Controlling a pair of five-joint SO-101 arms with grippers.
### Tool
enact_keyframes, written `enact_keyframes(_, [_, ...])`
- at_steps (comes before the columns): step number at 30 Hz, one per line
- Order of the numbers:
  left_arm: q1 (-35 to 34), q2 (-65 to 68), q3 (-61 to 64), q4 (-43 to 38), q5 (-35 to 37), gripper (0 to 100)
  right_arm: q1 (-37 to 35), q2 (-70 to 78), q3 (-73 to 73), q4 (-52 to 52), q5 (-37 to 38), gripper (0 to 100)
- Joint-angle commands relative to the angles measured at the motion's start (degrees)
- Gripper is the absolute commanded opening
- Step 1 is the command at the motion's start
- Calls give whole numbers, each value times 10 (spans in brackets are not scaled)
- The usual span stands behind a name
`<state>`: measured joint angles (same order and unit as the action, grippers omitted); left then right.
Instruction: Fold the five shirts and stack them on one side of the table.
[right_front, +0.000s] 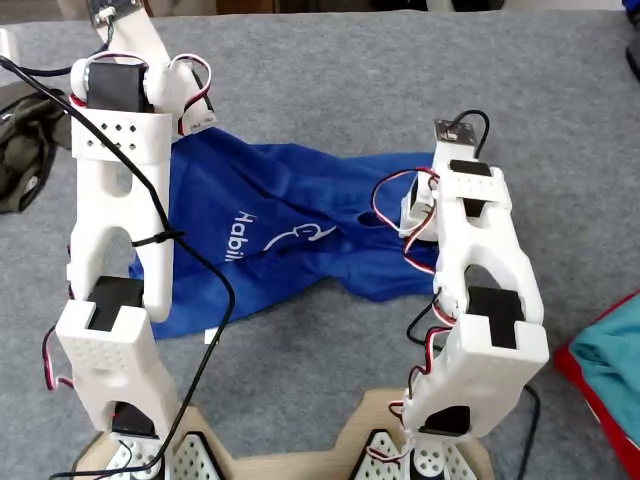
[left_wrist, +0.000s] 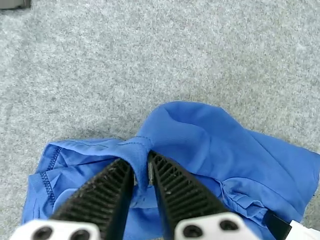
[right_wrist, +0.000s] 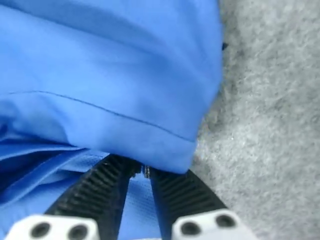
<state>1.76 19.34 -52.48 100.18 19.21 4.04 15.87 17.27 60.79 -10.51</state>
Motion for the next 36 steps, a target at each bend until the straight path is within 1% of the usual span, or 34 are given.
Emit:
enact_keyframes(1, [-5, -10, -11, 6, -6, 19, -2, -8, 0, -2, -8, 11])
enact_keyframes(4, [-7, -10, -11, 5, -6, 19, 8, -26, 0, -1, -9, 6])
enact_keyframes(7, [-19, -10, -15, 5, -6, 19, 32, -80, -2, -1, -9, 6])
enact_keyframes(11, [-35, -10, -58, 5, -5, 19, 58, -186, -7, -1, -6, 6])
enact_keyframes(17, [-31, -10, -124, 5, -5, 19, 62, -367, -7, -7, -9, 5])
enact_keyframes(20, [-39, -10, -127, 6, -10, 19, 62, -453, -12, -27, -9, 5])
enact_keyframes(23, [-62, -15, -130, 6, -16, 19, 64, -530, -17, -60, -6, 5])
enact_keyframes(28, [-63, -73, -164, 6, -23, 19, 88, -636, -17, -138, 4, 5])
enact_keyframes(32, [-68, -135, -164, 6, -40, 19, 107, -694, -18, -199, 3, 5])
enact_keyframes(34, [-72, -167, -162, 6, -53, 19, 107, -713, -35, -205, 3, 5])
enact_keyframes(36, [-91, -201, -165, 6, -66, 19, 119, -723, -66, -195, 3, 5])
